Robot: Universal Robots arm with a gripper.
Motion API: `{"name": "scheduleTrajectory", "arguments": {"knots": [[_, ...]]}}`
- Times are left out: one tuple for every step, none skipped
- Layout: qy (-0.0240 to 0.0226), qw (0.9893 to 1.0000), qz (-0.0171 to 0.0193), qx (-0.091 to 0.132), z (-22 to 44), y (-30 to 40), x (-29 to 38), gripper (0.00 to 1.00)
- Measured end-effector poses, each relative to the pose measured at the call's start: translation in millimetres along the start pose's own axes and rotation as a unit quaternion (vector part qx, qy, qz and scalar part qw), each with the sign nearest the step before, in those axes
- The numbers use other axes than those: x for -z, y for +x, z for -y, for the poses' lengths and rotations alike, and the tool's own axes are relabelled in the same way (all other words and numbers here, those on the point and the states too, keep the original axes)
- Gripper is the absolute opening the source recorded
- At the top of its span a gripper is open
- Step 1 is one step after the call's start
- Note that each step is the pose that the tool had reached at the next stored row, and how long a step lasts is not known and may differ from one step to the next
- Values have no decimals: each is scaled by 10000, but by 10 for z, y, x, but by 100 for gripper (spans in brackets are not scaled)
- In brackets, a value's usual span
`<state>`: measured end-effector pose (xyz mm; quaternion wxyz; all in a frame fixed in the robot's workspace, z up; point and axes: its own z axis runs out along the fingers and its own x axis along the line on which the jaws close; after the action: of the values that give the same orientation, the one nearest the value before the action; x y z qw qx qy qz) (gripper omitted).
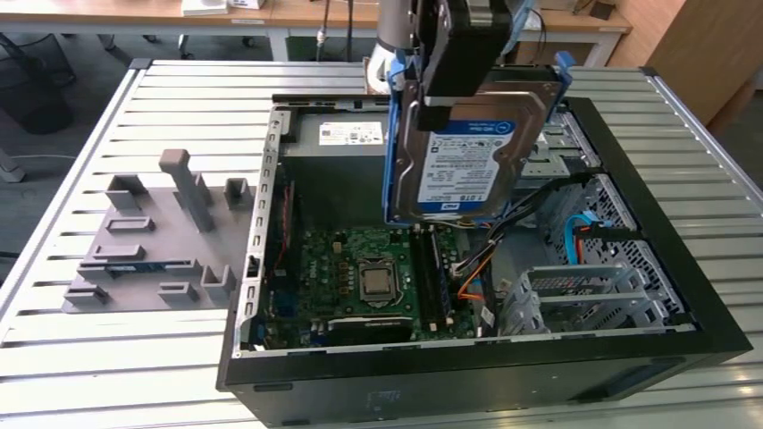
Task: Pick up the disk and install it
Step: 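Insert the disk into the insertion slot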
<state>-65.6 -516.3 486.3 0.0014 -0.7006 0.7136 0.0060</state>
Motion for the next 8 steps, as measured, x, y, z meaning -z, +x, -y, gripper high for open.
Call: {"name": "scheduleTrajectory", "arguments": {"knots": [[0,10000,1,0,18,2,-4,36],[0,10000,0,0,25,9,-8,36],[0,10000,-1,0,29,20,-10,36],[0,10000,0,0,30,36,-14,36],[0,10000,-1,0,31,56,-17,36],[0,10000,-3,0,32,78,-19,36],[0,10000,-4,0,32,98,-21,36],[0,10000,-7,0,33,117,-24,36]]}}
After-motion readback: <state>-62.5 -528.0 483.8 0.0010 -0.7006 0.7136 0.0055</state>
